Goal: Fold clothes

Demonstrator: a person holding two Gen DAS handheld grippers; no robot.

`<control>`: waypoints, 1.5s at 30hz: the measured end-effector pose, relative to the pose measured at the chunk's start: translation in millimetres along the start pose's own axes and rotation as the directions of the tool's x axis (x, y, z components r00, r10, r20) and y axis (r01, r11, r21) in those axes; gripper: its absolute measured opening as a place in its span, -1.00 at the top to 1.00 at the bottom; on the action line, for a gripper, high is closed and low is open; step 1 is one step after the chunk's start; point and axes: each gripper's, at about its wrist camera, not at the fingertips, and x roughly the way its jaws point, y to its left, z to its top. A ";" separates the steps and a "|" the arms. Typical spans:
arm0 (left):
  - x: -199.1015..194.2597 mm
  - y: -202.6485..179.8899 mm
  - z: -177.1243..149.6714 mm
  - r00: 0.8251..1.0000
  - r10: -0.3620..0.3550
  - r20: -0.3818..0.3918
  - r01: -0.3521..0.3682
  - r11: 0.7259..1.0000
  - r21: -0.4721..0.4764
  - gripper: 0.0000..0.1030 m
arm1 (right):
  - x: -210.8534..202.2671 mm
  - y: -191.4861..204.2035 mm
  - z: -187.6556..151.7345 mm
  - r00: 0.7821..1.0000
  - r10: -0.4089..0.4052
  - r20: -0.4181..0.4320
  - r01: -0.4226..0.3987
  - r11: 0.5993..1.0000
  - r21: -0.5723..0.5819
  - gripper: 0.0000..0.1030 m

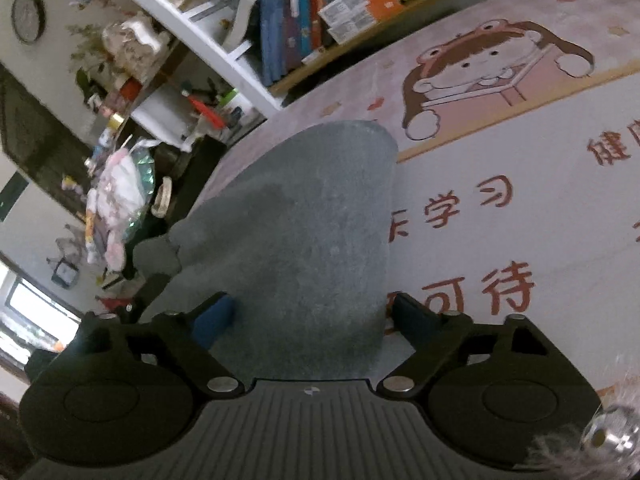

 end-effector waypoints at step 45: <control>23.2 -62.0 -19.5 0.974 -0.130 -0.187 0.150 0.983 0.100 0.03 | -51.2 -20.2 6.0 0.999 -0.033 0.042 0.042 0.971 -0.237 0.32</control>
